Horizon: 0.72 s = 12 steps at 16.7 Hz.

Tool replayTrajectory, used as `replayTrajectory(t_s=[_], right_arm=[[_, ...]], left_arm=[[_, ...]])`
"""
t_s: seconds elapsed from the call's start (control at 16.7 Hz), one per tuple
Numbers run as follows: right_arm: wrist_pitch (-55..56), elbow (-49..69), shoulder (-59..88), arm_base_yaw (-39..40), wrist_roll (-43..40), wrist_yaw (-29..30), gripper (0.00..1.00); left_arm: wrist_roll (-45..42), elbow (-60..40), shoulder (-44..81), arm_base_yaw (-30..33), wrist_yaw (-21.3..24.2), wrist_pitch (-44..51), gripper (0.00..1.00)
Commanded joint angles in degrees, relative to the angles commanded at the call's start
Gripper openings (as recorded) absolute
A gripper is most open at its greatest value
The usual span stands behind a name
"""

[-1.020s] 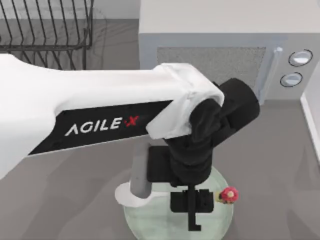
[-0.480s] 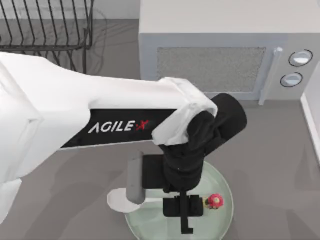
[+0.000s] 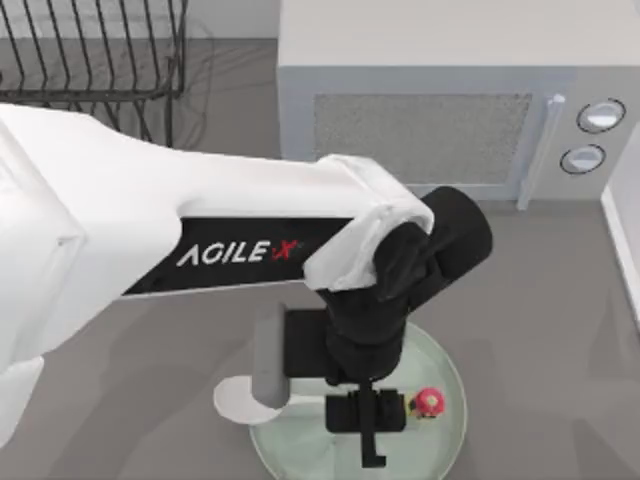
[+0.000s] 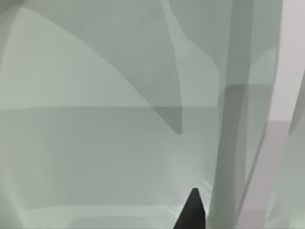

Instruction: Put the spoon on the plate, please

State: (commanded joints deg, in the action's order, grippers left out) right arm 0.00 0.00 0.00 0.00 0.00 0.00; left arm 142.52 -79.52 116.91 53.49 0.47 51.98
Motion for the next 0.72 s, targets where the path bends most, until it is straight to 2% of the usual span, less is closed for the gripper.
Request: replayTrajectory(t_s=[0.36, 0.72], right_arm=[[0.0, 0.0, 0.0, 0.0, 0.0, 0.0, 1.0], [0.0, 0.0, 0.0, 0.0, 0.0, 0.0, 1.0]], left_arm=[[0.0, 0.0, 0.0, 0.0, 0.0, 0.0, 0.98], [0.0, 0.0, 0.0, 0.0, 0.0, 0.0, 1.0]])
